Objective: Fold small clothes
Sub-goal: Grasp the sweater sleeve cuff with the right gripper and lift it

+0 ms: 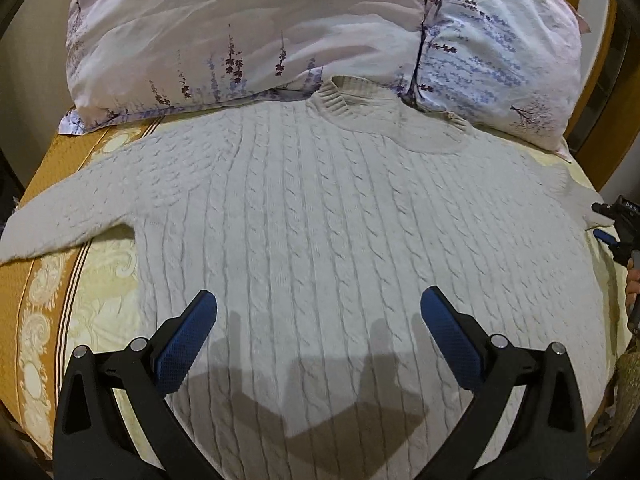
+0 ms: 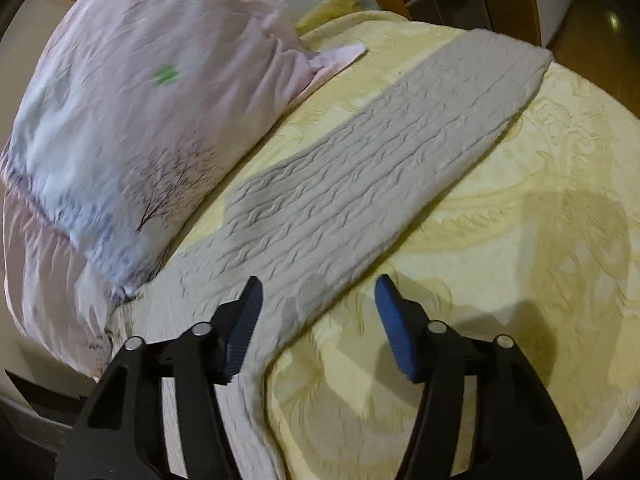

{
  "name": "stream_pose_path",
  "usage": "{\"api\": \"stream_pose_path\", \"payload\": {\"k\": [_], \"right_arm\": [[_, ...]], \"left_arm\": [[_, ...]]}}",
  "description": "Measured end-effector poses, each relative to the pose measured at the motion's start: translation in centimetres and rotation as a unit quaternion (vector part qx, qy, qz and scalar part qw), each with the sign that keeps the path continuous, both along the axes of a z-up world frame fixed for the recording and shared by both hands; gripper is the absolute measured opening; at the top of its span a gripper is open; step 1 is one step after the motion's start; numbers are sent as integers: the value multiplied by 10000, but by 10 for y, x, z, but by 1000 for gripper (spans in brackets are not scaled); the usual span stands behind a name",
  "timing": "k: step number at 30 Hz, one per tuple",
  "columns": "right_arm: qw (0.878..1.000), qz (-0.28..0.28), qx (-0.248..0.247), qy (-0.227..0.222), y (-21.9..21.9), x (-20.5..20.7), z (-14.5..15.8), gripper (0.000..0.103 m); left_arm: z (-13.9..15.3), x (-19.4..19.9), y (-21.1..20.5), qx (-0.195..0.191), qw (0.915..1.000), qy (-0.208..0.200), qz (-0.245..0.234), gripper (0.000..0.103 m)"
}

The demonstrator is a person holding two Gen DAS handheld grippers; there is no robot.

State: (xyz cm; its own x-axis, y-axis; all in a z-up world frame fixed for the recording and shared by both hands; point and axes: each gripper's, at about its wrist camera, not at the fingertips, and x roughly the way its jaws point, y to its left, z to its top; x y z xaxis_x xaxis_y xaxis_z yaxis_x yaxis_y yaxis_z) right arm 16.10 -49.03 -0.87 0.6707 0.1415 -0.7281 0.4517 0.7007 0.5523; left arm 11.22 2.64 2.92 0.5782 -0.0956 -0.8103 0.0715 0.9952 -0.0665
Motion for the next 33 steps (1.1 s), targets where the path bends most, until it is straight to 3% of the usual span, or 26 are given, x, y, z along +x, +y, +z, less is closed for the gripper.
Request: {"api": "stream_pose_path", "payload": {"k": [6, 17, 19, 20, 21, 28, 33], "right_arm": [[9993, -360, 109, -78, -29, 4, -4, 39], [9879, -1514, -255, -231, -100, -4, -9, 37], [9871, -1565, -222, -264, -108, -1, -13, 24], [9872, -1546, -287, -268, -109, 1, -14, 13], [9873, -1524, -355, -278, -107, 2, -13, 10], [9807, -996, -1402, -930, -61, -3, 40, 7], [9681, 12, -1900, -1635, 14, 2, 87, 7]], "left_arm": [[-6, 11, -3, -24, 10000, 67, -43, 102], [-4, 26, -5, -309, 9993, 49, -217, 102], [-2, 28, -4, -399, 9989, 5, -246, 102], [-1, 29, -4, -438, 9987, -9, -248, 102], [-1, 31, -3, -487, 9985, -17, -249, 102], [2, 38, 9, -795, 9967, -70, -154, 102], [5, 41, 16, -1001, 9947, -137, -167, 101]]}}
